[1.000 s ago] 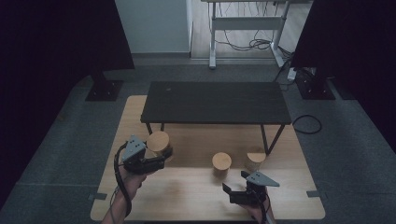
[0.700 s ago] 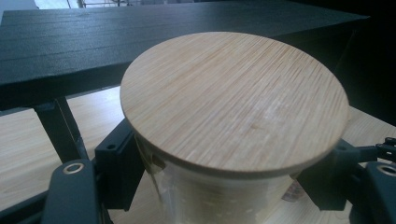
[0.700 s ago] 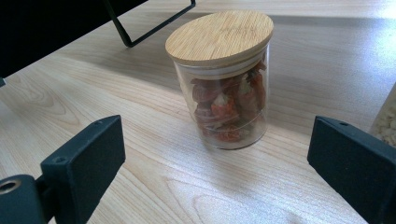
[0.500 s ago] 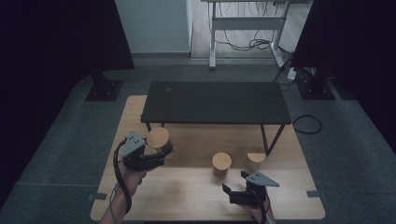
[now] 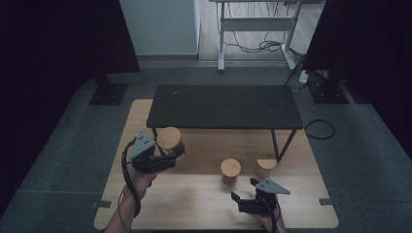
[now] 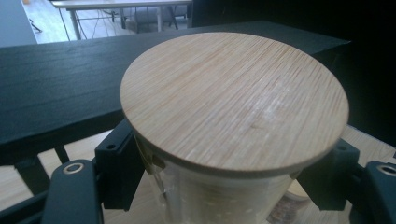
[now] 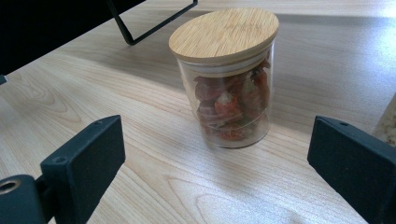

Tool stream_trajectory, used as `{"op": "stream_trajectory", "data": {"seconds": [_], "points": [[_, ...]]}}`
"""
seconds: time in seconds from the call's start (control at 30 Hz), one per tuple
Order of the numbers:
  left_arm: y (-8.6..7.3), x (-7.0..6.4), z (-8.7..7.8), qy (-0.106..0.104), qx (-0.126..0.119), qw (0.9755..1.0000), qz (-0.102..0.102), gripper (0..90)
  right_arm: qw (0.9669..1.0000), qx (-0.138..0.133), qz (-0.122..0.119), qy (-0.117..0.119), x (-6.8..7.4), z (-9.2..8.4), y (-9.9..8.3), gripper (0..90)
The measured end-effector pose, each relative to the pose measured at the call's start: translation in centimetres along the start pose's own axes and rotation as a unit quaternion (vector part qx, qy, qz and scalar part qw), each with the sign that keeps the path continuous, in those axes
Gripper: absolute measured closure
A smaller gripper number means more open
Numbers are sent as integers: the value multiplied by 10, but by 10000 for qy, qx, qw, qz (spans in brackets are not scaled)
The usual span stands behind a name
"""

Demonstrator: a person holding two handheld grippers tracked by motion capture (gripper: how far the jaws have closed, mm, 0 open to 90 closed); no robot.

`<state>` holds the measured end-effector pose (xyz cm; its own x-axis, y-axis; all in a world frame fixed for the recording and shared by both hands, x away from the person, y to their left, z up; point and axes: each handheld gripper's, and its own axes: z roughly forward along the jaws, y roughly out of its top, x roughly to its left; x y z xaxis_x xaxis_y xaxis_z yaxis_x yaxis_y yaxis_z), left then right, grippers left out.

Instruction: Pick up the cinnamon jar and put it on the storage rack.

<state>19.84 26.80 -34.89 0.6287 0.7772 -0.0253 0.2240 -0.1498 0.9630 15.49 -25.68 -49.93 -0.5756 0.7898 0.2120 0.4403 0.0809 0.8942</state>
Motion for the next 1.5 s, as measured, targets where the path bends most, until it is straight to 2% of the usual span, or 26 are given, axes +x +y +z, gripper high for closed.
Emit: {"op": "stream_trajectory", "data": {"seconds": [0.2,0.77,1.5], "points": [[5,-1,0,12,-33,10000,40,253,10000,7,-2,12,0,0,0,37],[14,2,4,70,-58,10000,-8,253,10000,29,-16,35,0,1,0,37],[32,2,17,162,-76,9998,116,253,10000,53,-18,35,0,2,0,37]]}}
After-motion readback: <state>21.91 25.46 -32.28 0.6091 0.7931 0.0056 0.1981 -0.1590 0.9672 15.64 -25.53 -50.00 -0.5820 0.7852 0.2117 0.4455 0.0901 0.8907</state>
